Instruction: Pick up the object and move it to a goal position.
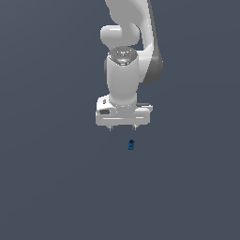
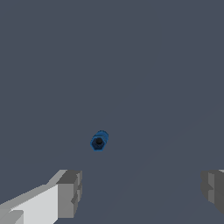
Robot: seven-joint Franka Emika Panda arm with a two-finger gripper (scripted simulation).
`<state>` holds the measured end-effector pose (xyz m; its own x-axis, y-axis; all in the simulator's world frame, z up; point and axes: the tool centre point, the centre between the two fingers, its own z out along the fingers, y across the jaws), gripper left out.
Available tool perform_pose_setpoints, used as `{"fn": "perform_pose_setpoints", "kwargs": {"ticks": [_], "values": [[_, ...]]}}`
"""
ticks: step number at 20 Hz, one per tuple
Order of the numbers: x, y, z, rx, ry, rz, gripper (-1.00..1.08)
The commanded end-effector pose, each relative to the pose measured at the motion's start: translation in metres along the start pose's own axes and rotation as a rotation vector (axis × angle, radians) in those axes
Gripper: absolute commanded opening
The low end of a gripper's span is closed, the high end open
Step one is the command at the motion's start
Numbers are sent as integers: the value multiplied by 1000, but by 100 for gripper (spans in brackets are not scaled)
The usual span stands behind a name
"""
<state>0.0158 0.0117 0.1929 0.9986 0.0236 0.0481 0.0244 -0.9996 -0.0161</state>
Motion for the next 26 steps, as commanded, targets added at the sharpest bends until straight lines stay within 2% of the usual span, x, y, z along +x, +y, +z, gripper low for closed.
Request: {"fn": "perform_pose_setpoints", "kwargs": {"ticks": [1,10,17,26], "values": [[0,0,0,0,0,0,100],[-8,-24,13,-6,-25,-64,100],[-7,-25,18,-7,-27,-79,100],[-6,-36,68,-11,-41,-227,100]]}}
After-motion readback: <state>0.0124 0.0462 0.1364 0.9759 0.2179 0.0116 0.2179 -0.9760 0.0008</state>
